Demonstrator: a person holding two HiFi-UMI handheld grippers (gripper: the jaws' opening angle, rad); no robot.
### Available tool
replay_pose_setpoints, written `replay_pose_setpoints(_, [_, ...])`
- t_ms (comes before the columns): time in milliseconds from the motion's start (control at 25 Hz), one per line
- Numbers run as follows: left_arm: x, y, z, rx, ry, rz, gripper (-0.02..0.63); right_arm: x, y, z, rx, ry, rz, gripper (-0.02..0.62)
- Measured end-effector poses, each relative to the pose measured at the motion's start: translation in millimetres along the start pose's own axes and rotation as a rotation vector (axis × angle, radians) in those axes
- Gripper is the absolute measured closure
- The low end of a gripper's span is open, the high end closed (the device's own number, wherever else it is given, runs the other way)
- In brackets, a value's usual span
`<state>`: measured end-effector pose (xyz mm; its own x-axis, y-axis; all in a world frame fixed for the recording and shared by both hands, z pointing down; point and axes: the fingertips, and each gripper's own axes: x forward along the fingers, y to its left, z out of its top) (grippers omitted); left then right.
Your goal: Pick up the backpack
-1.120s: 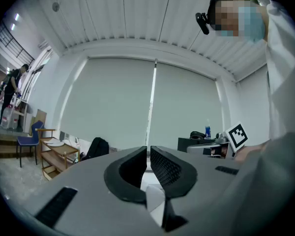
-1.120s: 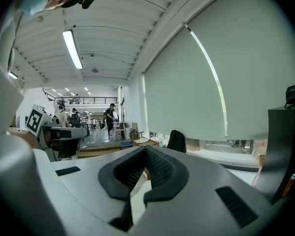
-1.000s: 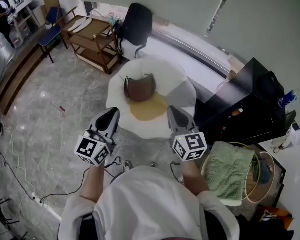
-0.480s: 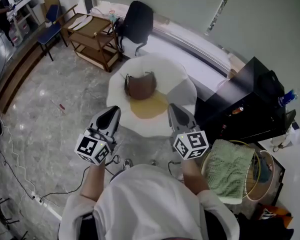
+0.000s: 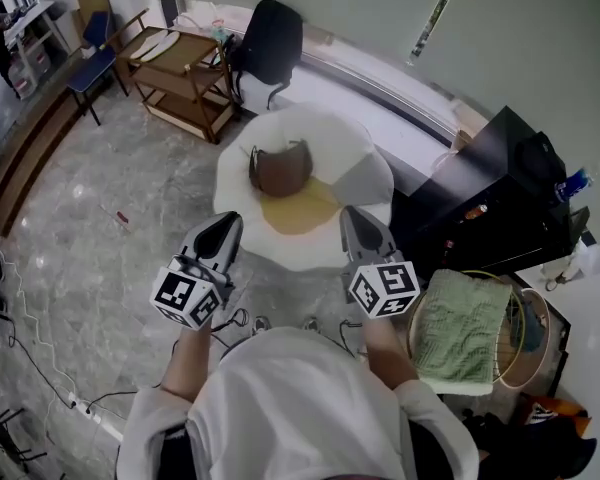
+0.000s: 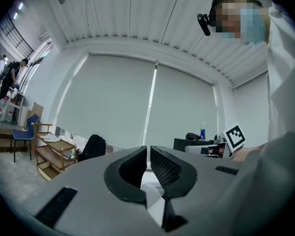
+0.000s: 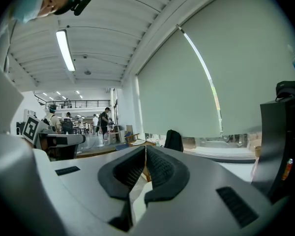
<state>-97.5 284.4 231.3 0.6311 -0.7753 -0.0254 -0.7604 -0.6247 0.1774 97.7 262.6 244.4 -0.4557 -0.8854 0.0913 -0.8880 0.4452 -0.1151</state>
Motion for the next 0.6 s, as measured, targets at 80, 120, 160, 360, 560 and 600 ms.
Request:
replay_pose_setpoints(80, [-5,6,-1,-0.002,0.002,-0.018,0.557,-1,4,-3,0.011,-0.001,-0.03,0.565])
replay_pose_setpoints(120, [-9,9,-1,-0.003,0.003,-0.028,0.557,-1,7,-4,0.016,-0.001,-0.043,0.565])
replay_pose_setpoints(160, [-12,12,-1,-0.004,0.005,-0.036,0.557,-2,11,-6,0.019,0.0,-0.053,0.565])
replay_pose_setpoints(360, [-23,23,-4,-0.007,0.024,-0.067,0.557,-4,27,-12,0.025,0.001,-0.094,0.565])
replay_pose_setpoints(560, [-27,34,-9,-0.02,0.039,-0.08,0.557,0,38,-17,0.026,0.012,-0.104,0.565])
replay_pose_setpoints(600, [-27,36,-10,-0.025,0.04,-0.079,0.557,1,38,-18,0.026,0.015,-0.106,0.565])
